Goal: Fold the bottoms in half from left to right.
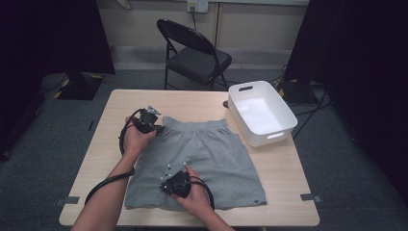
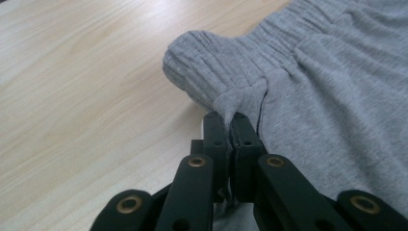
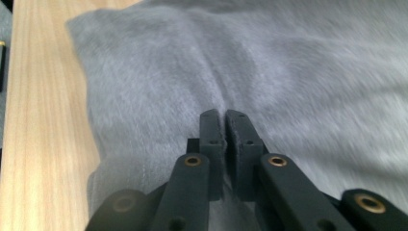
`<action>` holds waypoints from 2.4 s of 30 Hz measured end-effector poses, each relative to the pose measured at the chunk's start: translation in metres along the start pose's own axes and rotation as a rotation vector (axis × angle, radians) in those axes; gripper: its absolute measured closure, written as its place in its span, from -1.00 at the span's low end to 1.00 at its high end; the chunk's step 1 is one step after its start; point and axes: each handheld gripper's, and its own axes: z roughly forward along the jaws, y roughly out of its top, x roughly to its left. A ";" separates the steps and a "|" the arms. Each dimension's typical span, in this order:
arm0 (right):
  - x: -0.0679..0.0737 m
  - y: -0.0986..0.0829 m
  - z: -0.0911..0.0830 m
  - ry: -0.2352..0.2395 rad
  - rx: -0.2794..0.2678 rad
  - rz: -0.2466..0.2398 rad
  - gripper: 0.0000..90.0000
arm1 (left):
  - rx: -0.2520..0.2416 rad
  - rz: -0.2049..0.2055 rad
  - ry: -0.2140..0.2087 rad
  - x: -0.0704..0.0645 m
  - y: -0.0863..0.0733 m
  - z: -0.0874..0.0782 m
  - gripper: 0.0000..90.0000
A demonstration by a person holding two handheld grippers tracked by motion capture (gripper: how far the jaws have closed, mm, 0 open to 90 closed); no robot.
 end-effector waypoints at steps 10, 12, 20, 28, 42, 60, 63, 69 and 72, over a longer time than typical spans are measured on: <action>-0.009 -0.013 -0.021 -0.056 -0.060 0.077 0.44 | -0.013 0.015 -0.009 -0.007 0.006 -0.004 0.95; -0.004 -0.007 -0.019 -0.044 -0.101 0.066 0.27 | -0.015 0.013 -0.011 -0.008 0.006 -0.004 0.95; 0.021 0.019 0.008 0.078 -0.136 -0.007 0.18 | -0.020 0.007 -0.018 -0.002 0.003 -0.007 0.95; 0.035 0.029 0.035 0.108 -0.081 -0.075 0.07 | -0.023 0.003 -0.013 0.001 -0.003 -0.008 0.95; 0.046 0.032 0.038 0.065 -0.035 -0.158 0.86 | -0.020 -0.004 -0.017 -0.001 -0.007 -0.004 0.95; 0.030 0.039 0.002 0.111 -0.105 -0.002 1.00 | -0.029 -0.026 -0.030 -0.001 0.005 -0.019 0.95; 0.025 0.038 -0.007 0.103 -0.118 0.007 1.00 | -0.034 -0.028 -0.025 -0.003 0.008 -0.020 0.95; 0.018 0.036 -0.022 0.104 -0.150 0.039 1.00 | -0.021 -0.023 -0.017 -0.004 0.014 -0.022 0.95; 0.015 0.035 -0.027 0.105 -0.161 0.054 1.00 | -0.022 -0.019 -0.013 -0.003 0.017 -0.026 0.95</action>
